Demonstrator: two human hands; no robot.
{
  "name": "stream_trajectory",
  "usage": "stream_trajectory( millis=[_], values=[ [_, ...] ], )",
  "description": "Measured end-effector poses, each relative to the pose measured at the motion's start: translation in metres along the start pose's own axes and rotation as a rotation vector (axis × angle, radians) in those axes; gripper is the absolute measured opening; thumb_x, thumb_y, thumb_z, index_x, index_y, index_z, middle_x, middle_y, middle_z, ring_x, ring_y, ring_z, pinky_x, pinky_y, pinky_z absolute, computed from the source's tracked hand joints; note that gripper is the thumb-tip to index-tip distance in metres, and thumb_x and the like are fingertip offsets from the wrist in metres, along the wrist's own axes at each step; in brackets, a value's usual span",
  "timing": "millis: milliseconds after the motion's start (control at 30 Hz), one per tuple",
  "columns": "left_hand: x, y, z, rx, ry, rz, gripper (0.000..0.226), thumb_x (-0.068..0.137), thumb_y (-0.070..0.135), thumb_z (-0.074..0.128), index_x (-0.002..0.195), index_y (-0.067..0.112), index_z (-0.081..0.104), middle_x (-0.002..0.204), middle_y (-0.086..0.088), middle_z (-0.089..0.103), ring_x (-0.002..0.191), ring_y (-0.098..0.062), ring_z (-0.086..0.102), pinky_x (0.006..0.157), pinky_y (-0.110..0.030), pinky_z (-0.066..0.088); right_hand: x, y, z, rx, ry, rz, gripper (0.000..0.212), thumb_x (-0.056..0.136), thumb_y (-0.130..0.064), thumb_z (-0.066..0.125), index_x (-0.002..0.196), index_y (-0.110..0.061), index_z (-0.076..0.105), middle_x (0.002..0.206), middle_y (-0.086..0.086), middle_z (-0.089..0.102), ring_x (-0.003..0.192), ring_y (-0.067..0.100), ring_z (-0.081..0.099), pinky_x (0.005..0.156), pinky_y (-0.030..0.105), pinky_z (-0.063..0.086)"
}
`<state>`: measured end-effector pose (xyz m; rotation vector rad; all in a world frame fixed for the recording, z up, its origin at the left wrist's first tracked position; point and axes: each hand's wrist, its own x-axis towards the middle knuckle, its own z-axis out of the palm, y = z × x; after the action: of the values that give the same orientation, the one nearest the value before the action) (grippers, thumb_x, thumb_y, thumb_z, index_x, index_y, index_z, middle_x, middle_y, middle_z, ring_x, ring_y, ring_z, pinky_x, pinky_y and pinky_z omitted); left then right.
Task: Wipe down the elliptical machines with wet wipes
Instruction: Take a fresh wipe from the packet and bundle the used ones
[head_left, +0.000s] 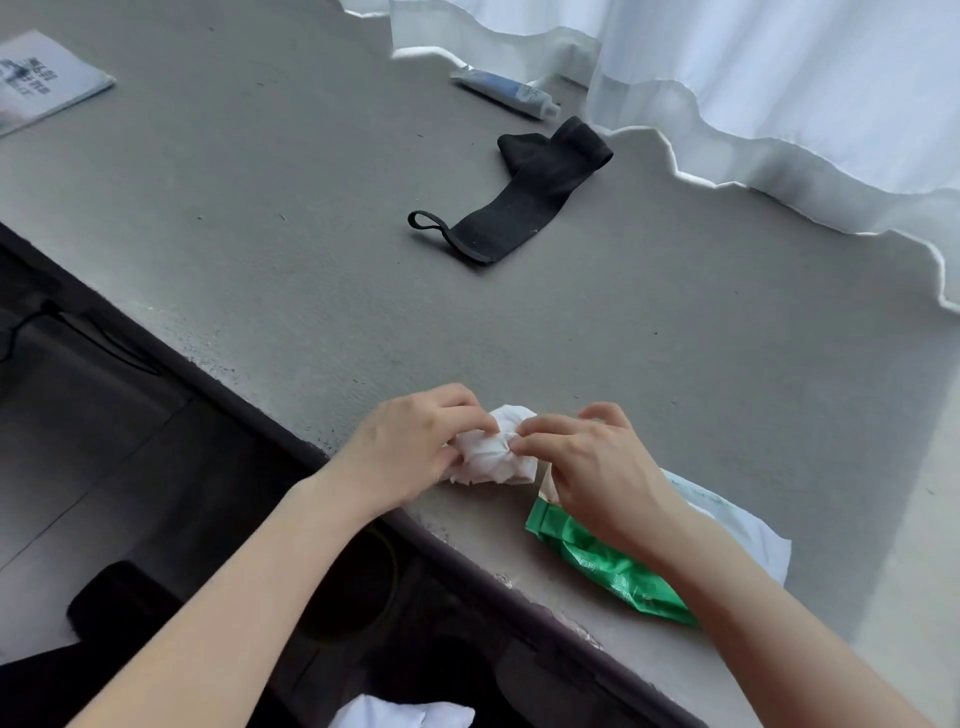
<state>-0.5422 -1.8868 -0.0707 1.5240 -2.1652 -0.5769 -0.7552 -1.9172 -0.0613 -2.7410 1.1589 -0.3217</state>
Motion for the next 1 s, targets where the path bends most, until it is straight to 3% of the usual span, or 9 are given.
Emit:
stream_trajectory(
  millis=[67,133,200,467,633,733,800,900,1000],
  values=[
    [0.006,-0.004,0.004,0.033,0.012,0.018,0.032,0.070,0.018,0.063,0.099,0.027,0.071,0.099,0.010,0.061,0.082,-0.016,0.062,0.059,-0.033,0.051,0.002,0.001,-0.006,0.033,-0.080,0.002,0.046,0.073,-0.012,0.036,0.092,-0.029,0.075,0.102,-0.015,0.072,0.075,0.014,0.068,0.078,0.034,0.035],
    [0.007,-0.007,0.009,0.016,0.032,0.010,0.031,0.070,0.026,0.063,0.100,0.032,0.068,0.100,0.014,0.057,0.088,-0.014,0.059,0.063,-0.037,0.053,0.007,0.004,-0.012,0.067,-0.244,0.045,0.038,0.080,-0.012,0.051,0.108,-0.029,0.069,0.119,-0.018,0.065,0.096,0.013,0.065,0.084,0.031,0.022],
    [0.005,-0.007,0.016,0.016,0.065,-0.019,0.033,0.069,0.034,0.061,0.101,0.031,0.069,0.100,0.013,0.059,0.089,-0.013,0.056,0.065,-0.038,0.054,0.010,0.007,-0.011,0.067,-0.306,0.088,0.036,0.085,-0.016,0.059,0.117,-0.032,0.062,0.131,-0.022,0.057,0.106,0.011,0.060,0.086,0.027,0.019],
    [-0.002,0.000,0.034,0.045,0.229,-0.155,0.039,0.066,0.043,0.052,0.097,0.028,0.070,0.093,0.009,0.065,0.091,-0.013,0.044,0.070,-0.043,0.053,0.011,-0.002,-0.003,0.051,-0.211,0.205,0.037,0.084,-0.022,0.057,0.118,-0.036,0.055,0.126,-0.019,0.057,0.095,0.015,0.061,0.082,0.032,0.022],
    [-0.003,0.003,0.040,0.041,0.307,-0.192,0.040,0.068,0.044,0.052,0.096,0.024,0.072,0.095,0.006,0.062,0.093,-0.014,0.042,0.068,-0.042,0.053,0.017,-0.011,0.006,0.197,-0.017,0.269,0.025,0.068,-0.029,0.050,0.085,-0.025,0.068,0.088,-0.009,0.069,0.069,0.023,0.063,0.069,0.034,0.024],
    [-0.005,0.007,0.037,-0.002,0.354,-0.183,0.040,0.069,0.048,0.057,0.095,0.021,0.073,0.097,0.005,0.061,0.093,-0.012,0.043,0.069,-0.033,0.048,0.019,-0.012,-0.004,0.292,0.005,0.281,0.026,0.068,-0.031,0.048,0.083,-0.023,0.067,0.086,-0.010,0.067,0.077,0.019,0.064,0.077,0.037,0.039],
    [-0.008,0.011,0.027,-0.045,0.396,-0.161,0.041,0.070,0.048,0.062,0.096,0.018,0.073,0.098,0.003,0.061,0.091,-0.015,0.046,0.073,-0.020,0.039,0.023,-0.017,-0.016,0.373,0.031,0.301,0.019,0.072,-0.020,0.057,0.087,-0.022,0.068,0.090,-0.010,0.067,0.083,0.019,0.063,0.079,0.042,0.047],
    [-0.025,0.016,0.003,-0.190,0.445,-0.210,0.031,0.071,0.030,0.081,0.099,0.019,0.071,0.099,0.008,0.062,0.088,-0.009,0.054,0.075,-0.022,0.045,0.028,-0.037,-0.028,0.419,0.079,0.248,0.021,0.074,-0.008,0.065,0.091,-0.019,0.069,0.092,-0.005,0.067,0.083,0.022,0.062,0.076,0.042,0.049],
    [-0.063,0.015,-0.021,-0.306,0.514,-0.291,0.036,0.072,0.016,0.086,0.101,0.025,0.067,0.101,0.019,0.060,0.092,-0.002,0.057,0.075,-0.020,0.049,0.039,-0.072,-0.032,0.434,0.087,0.148,0.021,0.074,-0.007,0.066,0.091,-0.019,0.068,0.090,-0.006,0.066,0.078,0.021,0.060,0.072,0.039,0.048]
  ],
)
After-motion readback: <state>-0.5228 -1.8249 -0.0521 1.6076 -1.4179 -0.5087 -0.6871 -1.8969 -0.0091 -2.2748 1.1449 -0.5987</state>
